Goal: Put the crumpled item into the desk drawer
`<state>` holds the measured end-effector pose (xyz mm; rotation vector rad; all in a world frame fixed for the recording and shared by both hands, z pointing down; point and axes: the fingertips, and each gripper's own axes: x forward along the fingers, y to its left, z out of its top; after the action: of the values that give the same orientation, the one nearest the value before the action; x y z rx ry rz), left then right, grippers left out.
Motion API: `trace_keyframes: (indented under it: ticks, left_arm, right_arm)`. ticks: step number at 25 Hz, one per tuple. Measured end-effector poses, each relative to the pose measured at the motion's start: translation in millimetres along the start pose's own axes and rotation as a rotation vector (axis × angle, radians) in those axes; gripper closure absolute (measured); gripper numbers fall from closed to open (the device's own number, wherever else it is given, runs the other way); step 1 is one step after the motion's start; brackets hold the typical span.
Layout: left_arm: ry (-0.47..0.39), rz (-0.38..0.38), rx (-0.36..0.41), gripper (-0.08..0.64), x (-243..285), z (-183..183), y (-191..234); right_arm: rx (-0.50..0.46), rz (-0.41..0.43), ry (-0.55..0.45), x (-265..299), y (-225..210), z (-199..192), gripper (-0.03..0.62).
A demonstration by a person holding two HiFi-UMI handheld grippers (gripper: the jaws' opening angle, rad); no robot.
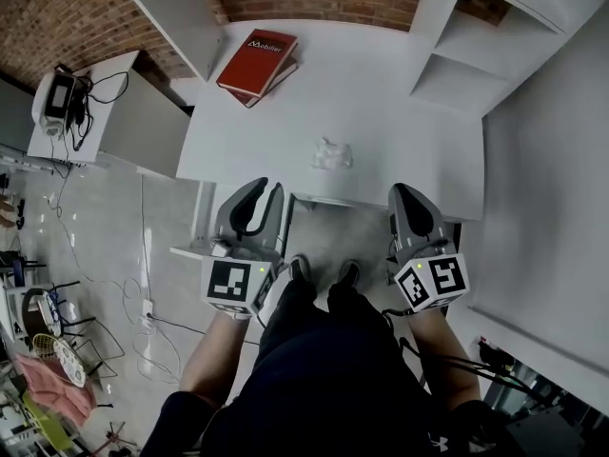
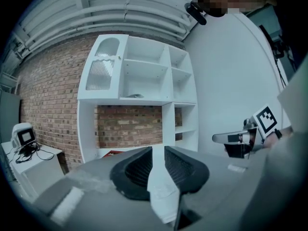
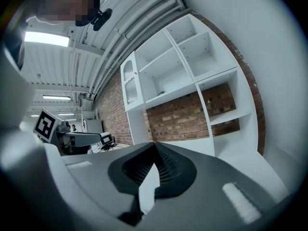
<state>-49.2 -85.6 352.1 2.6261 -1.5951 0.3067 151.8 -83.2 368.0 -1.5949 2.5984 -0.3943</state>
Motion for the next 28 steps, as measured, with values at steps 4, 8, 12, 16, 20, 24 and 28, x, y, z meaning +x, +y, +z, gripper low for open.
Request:
trace_keyframes:
  ticks: [4,8,12,16,20,24,28]
  left_arm:
    - [0.009,-0.055,0.012,0.474,18.7,-3.8,4.6]
    - [0.023,-0.109,0.029,0.482,40.2,-6.2,7.5]
    - [0.057,-0.171,0.055,0.486,62.7,-11.7,1.7]
    - [0.122,-0.263,0.184,0.486,85.3,-34.7,-9.9]
    - [0.21,-0.347,0.297,0.486,106.8,-63.0,-21.3]
    - [0.271,-0.404,0.343,0.459,128.7,-84.9,-28.7]
    - [0.35,-0.451,0.379,0.452,150.7,-114.5,-34.5]
  right_arm:
    - [-0.002,-0.053,-0.003,-1.9,-3.0,2.2,0.589]
    - [-0.015,-0.108,0.0,-6.8,-8.3,2.6,0.589]
    - [0.007,-0.165,-0.008,-16.1,-16.0,3.7,0.589]
    - [0.024,-0.217,-0.012,-22.2,-28.6,-0.5,0.589]
    - [0.045,-0.251,-0.011,-26.9,-37.3,-7.4,0.589]
    - [0.064,-0.284,-0.011,-32.5,-47.4,-12.4,0.589]
    - [0.082,-0.322,-0.013,-39.6,-59.6,-15.4,0.589]
